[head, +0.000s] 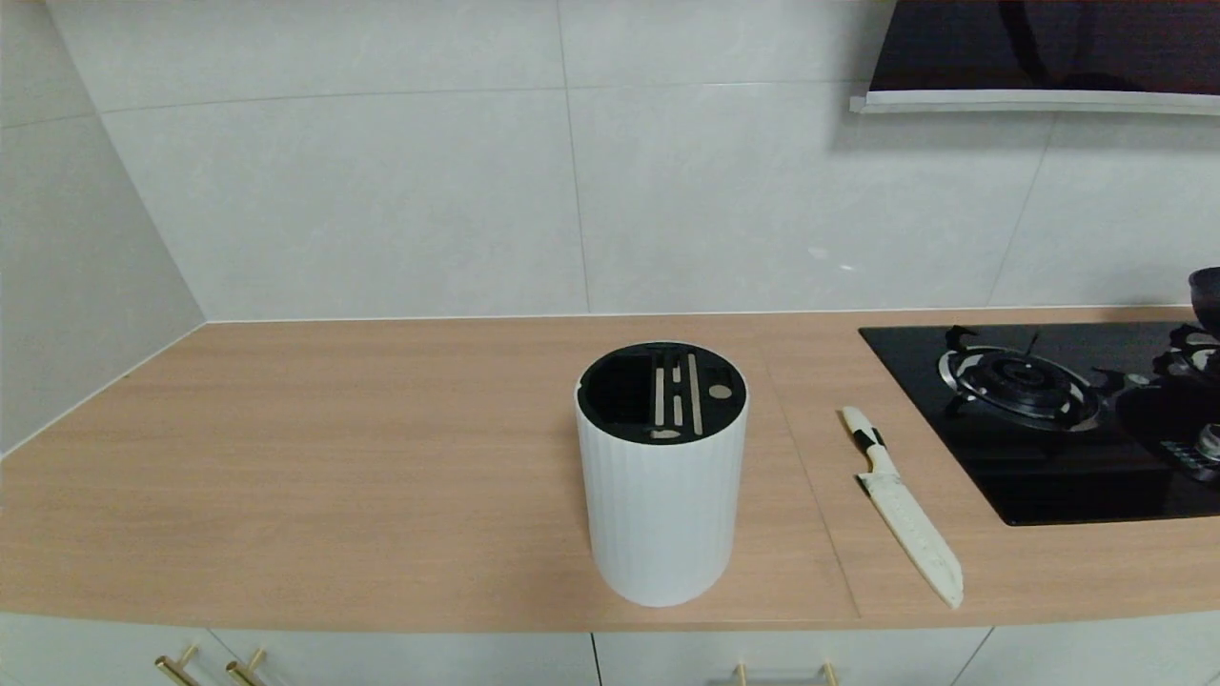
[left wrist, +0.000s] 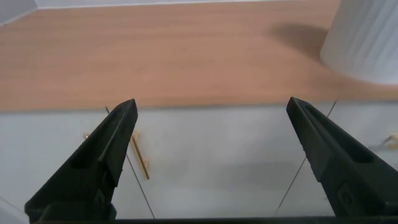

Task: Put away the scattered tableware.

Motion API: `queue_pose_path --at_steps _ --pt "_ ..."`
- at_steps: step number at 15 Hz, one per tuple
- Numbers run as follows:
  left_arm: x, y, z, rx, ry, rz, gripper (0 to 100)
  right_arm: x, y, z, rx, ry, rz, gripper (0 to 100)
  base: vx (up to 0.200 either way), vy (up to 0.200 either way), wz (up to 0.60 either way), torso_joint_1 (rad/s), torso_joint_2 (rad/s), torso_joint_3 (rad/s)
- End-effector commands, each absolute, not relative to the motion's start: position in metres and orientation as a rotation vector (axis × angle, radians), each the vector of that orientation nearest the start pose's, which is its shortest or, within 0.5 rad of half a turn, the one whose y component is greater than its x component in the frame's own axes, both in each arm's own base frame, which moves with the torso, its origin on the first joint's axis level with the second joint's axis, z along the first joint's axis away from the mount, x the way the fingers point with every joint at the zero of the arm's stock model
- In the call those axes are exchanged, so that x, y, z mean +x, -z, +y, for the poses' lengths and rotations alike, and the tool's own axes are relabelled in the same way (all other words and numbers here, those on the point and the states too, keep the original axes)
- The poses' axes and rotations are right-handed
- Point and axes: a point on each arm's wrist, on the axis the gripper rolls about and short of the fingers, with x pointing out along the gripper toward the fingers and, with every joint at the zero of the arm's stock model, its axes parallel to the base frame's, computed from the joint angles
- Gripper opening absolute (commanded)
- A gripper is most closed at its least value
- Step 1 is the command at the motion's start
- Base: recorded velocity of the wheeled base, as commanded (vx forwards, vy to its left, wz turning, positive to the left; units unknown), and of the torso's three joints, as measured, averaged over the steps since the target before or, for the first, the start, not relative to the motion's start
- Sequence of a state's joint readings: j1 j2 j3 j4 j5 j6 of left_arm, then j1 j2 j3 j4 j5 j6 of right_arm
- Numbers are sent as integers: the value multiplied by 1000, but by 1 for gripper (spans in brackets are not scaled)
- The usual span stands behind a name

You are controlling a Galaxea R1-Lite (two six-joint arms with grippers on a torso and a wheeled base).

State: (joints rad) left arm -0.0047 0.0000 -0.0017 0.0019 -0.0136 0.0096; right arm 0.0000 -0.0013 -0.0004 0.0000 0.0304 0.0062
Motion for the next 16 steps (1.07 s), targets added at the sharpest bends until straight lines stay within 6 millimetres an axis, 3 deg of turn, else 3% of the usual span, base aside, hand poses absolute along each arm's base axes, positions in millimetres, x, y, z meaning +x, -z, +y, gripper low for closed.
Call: queue_pose_path --at_steps 1,10,16 --pt "-23 -76 0 9 18 0 100 -23 -75 1 6 -31 0 100 0 0 0 261 -569 -300" --pt "-23 -76 0 9 18 0 100 -23 -75 1 6 -31 0 100 0 0 0 248 -518 -272" --pt "-23 -76 0 9 18 0 100 -23 -75 1 6 -31 0 100 0 0 0 8 -15 -8"
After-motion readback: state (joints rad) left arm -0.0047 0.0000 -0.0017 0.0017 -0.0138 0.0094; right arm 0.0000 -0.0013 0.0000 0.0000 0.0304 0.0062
